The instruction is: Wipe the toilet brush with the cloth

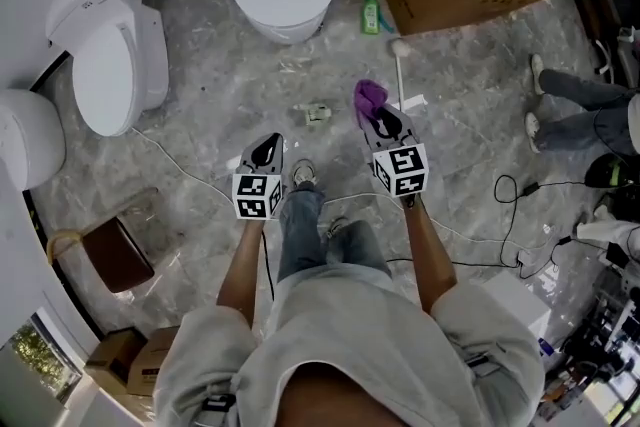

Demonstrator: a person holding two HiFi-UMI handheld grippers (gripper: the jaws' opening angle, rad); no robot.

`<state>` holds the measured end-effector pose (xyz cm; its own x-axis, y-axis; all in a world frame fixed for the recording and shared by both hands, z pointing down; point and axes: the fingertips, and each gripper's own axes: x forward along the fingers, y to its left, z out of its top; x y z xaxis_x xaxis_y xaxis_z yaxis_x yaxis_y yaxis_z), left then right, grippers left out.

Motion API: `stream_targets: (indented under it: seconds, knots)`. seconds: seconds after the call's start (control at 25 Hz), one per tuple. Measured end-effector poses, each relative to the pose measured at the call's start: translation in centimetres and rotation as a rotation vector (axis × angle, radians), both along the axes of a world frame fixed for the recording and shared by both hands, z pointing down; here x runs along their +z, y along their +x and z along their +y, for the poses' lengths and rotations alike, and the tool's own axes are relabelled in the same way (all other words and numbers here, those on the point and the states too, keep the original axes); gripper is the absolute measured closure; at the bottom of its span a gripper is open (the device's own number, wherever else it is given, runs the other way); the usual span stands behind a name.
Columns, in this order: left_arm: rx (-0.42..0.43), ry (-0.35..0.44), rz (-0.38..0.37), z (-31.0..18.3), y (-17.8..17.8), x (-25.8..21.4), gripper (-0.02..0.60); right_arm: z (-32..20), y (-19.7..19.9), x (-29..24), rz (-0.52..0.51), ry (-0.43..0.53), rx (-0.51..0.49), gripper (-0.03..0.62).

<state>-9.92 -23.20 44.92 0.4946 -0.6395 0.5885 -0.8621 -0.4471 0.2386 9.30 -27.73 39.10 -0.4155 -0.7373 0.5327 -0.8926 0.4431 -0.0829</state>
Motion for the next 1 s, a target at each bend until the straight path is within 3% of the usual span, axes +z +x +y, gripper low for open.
stream_targets:
  seconds: [0.6, 1.0]
  knots:
    - [-0.039, 0.091, -0.063, -1.8, -3.0, 19.8, 0.56, 0.0, -0.4, 21.0, -0.029, 0.032, -0.023, 0.487]
    - [-0.05, 0.197, -0.06, -3.6, -3.5, 30.4, 0.558, -1.7, -1.7, 31.1, -0.059, 0.133, -0.042, 0.487]
